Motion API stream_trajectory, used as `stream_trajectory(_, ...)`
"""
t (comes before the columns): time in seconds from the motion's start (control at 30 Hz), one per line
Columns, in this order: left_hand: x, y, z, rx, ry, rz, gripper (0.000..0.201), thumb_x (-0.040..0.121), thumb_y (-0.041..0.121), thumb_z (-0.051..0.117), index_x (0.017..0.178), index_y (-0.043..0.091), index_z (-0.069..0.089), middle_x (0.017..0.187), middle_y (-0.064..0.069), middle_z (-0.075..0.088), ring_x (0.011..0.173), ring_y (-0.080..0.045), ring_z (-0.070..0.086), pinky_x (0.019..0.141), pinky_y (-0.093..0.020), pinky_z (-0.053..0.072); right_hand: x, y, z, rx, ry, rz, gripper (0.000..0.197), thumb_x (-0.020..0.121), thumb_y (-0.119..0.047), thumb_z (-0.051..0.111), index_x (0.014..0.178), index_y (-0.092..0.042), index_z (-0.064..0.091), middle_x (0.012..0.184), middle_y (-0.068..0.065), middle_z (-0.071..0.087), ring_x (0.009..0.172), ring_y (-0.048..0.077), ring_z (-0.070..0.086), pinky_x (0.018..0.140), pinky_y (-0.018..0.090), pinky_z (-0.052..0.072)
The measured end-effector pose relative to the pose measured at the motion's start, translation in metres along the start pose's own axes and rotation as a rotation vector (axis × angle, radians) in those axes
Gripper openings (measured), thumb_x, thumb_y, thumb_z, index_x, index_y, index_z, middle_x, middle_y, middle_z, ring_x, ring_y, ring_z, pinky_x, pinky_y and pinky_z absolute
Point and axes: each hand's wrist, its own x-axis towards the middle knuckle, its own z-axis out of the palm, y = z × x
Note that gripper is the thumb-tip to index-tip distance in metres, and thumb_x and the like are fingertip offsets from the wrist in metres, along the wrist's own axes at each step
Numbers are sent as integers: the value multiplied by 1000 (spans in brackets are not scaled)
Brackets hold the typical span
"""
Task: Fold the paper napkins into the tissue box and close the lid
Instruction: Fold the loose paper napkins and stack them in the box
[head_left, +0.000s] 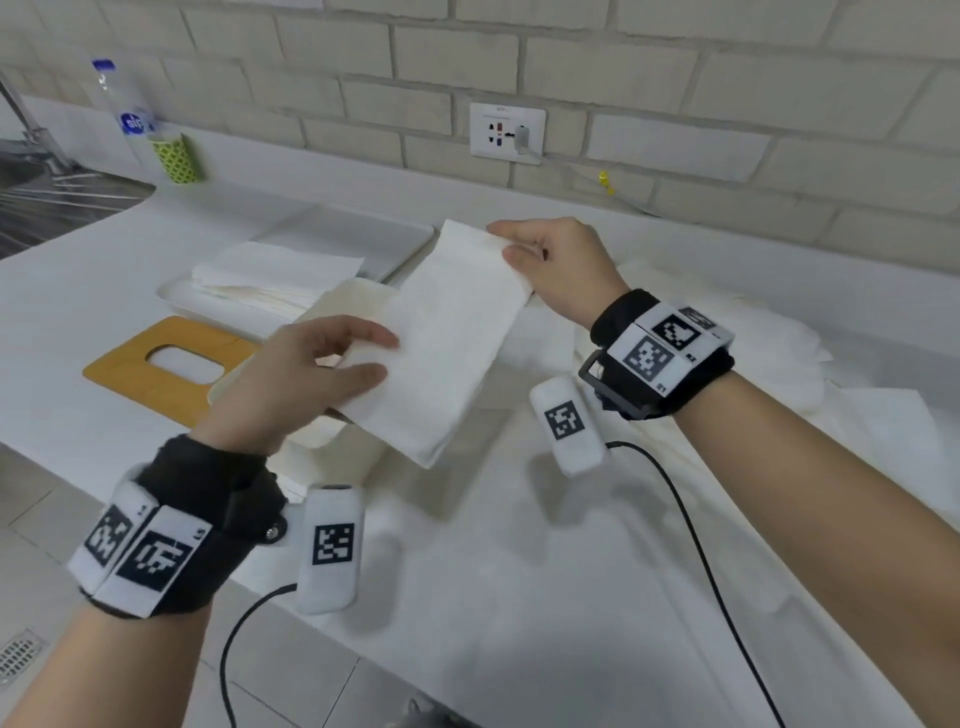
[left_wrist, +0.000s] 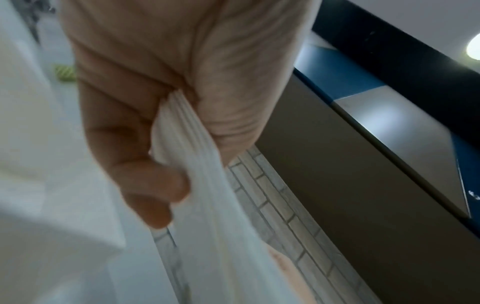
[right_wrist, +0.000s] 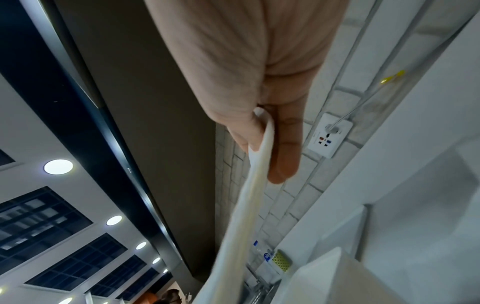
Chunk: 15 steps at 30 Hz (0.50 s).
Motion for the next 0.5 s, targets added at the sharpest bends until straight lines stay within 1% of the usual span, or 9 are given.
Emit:
stream_trajectory(0.07,4,0,-15,42,58,-13,21,85,2,65,91,21,70,97,-3,67,65,-8,65,55,-16,53,12,-8,7,9,41,-21,31,92,-2,49,121,-3,60,123,6,61,113,13,55,79,-7,31)
stream_trajectory(0.13,9,0,-26,67,107,-35,22,85,1,65,95,20,70,97,0,67,60,-3,65,53,-13,52,23,-17,16,8,82,-39,26,91,-1,50,111,-3,65,103,5,66,94,12,57,69,-5,35)
stream_trajectory(0.2,16,-2,-35,129,158,-45,28,84,-2,66,103,18,67,100,-1,65,58,-4,64,48,-8,47,34,-22,26,39,99,-37,19,89,0,51,101,0,66,81,0,60,78,14,55,61,6,47)
stream_trajectory(0.23,20,-4,-38,188,183,-52,31,84,-3,65,107,18,65,101,-3,64,58,-7,63,45,-6,43,38,-24,31,62,96,-25,15,88,0,52,96,1,65,74,-3,56,73,16,56,56,15,52)
stream_trajectory(0.27,24,-6,-41,265,204,-62,34,84,-2,65,110,19,64,103,-4,62,60,-9,62,43,-5,40,42,-26,37,75,88,-17,12,88,0,53,93,2,64,70,-3,52,70,19,56,52,24,54)
stream_trajectory(0.3,28,-10,-42,346,212,-79,36,84,-1,65,113,20,63,106,-3,60,63,-9,59,42,-6,39,46,-26,43,73,80,-13,9,88,0,54,91,3,63,68,-2,51,68,20,56,50,29,54)
stream_trajectory(0.37,34,-18,-44,488,192,-117,39,84,-1,64,117,20,61,112,-2,56,66,-7,57,45,-10,38,52,-26,56,41,54,-10,8,88,2,53,90,0,60,68,-1,47,66,20,52,53,31,53)
stream_trajectory(0.43,38,-29,-46,576,141,-163,42,83,-2,64,119,18,60,111,-5,56,66,-6,56,52,-13,38,55,-22,71,-30,-11,-18,18,87,9,45,92,-6,54,70,2,44,64,19,45,56,30,48)
stream_trajectory(0.5,39,-38,-47,670,57,-222,45,81,-2,66,121,16,59,109,-4,52,67,-9,53,60,-20,39,58,-15,87,-146,-131,-31,30,84,16,36,96,-3,56,79,10,49,69,21,47,65,28,45)
